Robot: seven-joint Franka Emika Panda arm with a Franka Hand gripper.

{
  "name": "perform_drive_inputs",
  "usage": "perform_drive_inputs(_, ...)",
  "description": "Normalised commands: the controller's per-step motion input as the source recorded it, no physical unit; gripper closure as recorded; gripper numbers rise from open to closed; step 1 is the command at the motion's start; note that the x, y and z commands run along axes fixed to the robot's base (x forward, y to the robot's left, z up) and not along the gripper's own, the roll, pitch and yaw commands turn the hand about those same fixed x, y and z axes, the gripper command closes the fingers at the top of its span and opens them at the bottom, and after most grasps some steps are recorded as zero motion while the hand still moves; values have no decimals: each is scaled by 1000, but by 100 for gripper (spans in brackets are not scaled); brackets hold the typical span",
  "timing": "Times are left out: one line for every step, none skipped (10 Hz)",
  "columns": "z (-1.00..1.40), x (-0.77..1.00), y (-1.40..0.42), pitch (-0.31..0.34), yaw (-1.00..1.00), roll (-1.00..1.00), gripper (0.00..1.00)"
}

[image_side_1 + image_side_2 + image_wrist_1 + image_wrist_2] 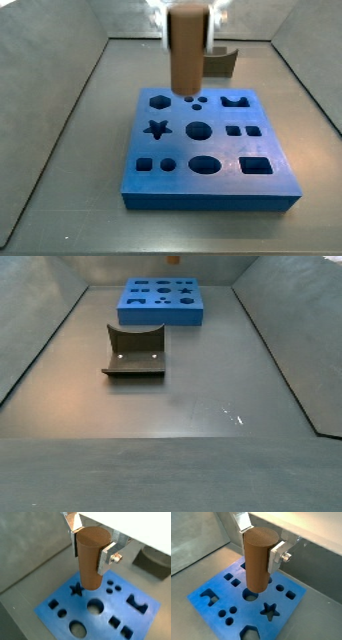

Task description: Insert the round object.

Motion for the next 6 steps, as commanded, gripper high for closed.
perform_drive_inputs(-946,689,-251,0,-189,164,100)
perform_drive_inputs(-831,543,0,0,-226,23,100)
perform_drive_inputs(-634,291,0,0,-166,14,100)
perform_drive_inputs(-446,80,40,0,-80,0,100)
perform_drive_inputs(-463,206,0,0,-109,-16,100)
perform_drive_inputs(-414,223,0,0,-117,-4,100)
